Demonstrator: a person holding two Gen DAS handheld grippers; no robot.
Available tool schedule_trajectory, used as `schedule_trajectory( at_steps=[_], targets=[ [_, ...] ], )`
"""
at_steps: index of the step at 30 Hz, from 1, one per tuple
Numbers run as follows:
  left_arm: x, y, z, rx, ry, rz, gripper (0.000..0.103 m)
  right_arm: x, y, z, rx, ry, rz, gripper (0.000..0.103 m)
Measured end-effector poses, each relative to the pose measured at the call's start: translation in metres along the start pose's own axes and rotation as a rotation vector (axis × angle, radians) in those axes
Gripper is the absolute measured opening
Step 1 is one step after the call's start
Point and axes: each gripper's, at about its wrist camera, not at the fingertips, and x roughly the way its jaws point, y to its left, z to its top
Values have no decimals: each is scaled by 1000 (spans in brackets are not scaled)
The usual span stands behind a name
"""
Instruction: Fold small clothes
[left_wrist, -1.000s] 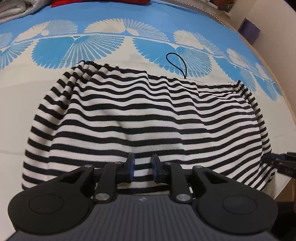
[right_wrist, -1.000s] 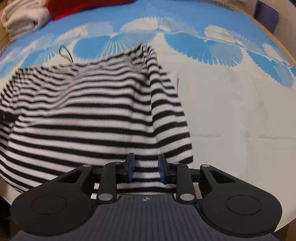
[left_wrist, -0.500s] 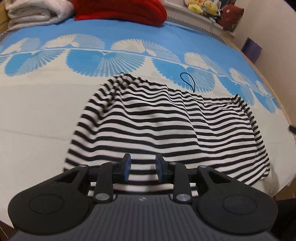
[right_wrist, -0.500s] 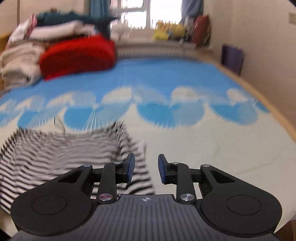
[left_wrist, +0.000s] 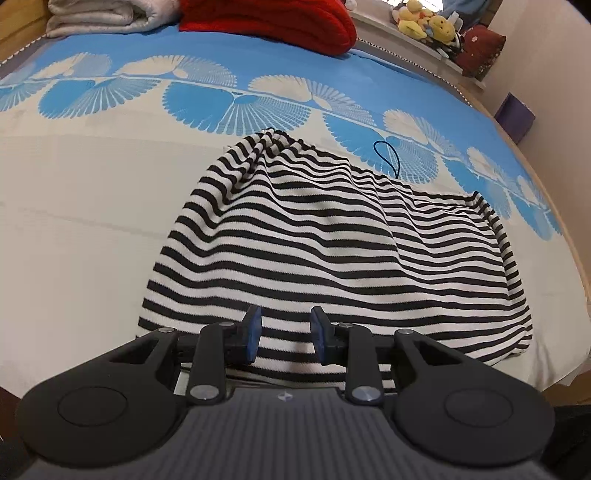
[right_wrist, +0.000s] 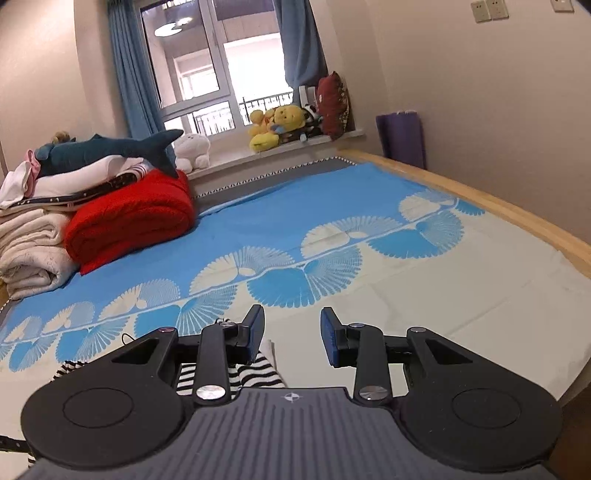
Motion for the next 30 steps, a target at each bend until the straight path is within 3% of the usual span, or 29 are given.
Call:
schedule_trajectory(
  at_steps=[5, 8, 10, 15, 18, 23, 25, 30],
  targets=[
    [4, -6, 0, 6, -3, 2, 32, -7, -11, 2, -54, -20, 0, 39],
    [11, -6, 0, 11, 0, 22, 32, 9, -34, -7, 30, 28, -39, 40],
    [12, -1, 0, 4, -2, 31, 32, 10, -41, -8, 45, -1, -49, 40],
    [12, 26, 2, -145, 14, -20, 32, 22, -55, -11, 112, 63, -29, 40],
    [20, 41, 0, -223, 62, -33, 32, 26, -55, -13, 116, 81, 0, 40],
    [25, 61, -13, -380, 101, -53, 44, 32, -44, -12, 78, 99, 34, 40],
    [25, 65, -19, -436, 112, -51, 56, 33, -38, -12, 61, 103, 45, 41],
    [31, 69, -29, -468, 150, 4, 58, 37, -23, -14, -2, 120, 65, 41]
  ],
)
